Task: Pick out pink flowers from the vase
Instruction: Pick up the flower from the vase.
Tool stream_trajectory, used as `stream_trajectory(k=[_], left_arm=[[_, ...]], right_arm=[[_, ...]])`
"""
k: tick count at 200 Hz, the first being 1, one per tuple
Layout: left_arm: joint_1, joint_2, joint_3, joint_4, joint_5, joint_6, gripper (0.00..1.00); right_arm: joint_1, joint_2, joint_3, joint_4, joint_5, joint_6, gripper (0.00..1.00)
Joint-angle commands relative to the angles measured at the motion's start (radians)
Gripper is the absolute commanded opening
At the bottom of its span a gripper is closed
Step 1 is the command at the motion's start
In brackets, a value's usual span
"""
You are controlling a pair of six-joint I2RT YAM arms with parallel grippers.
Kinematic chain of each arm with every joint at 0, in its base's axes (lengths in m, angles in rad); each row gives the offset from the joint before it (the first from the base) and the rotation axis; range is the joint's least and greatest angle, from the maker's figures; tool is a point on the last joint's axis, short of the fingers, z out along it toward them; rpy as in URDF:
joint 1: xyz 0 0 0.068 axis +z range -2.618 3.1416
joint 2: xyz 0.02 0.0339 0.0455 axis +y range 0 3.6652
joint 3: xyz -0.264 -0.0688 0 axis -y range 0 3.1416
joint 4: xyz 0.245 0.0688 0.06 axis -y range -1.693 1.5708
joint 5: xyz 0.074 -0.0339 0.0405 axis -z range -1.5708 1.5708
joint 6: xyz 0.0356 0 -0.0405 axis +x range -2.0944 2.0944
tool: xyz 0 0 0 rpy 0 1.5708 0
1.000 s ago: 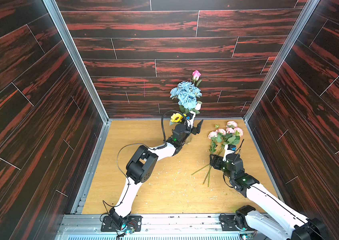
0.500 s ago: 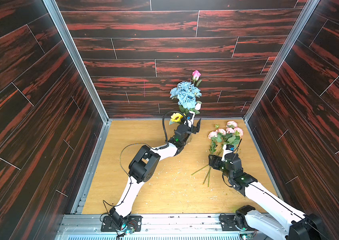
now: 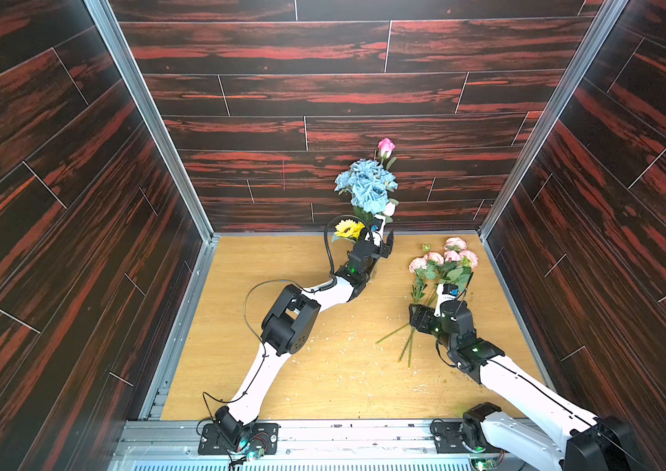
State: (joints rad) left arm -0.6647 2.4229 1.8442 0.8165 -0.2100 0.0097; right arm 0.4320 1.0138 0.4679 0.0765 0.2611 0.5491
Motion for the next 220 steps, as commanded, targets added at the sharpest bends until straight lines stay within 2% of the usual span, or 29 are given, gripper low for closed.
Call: stream_trajectory(k=[1, 114, 220], left_arm=[[0.014, 0.0, 0.017, -0.031, -0.017, -0.027, 0.56], [0.015, -0.056, -0.046, -0.017, -0.025, -0.01, 0.17], [-0.009, -0.202, -0.139, 0.051, 0.003, 0.041, 0.14]], right_arm=[[0.002, 0.009, 0.009, 0.011, -0.009, 0.002, 0.77], [0.003, 0.014, 0.012, 0.011, -0.02, 0.002, 0.77], [0.002, 0.02, 0.015, 0.014, -0.025, 0.0, 0.77]])
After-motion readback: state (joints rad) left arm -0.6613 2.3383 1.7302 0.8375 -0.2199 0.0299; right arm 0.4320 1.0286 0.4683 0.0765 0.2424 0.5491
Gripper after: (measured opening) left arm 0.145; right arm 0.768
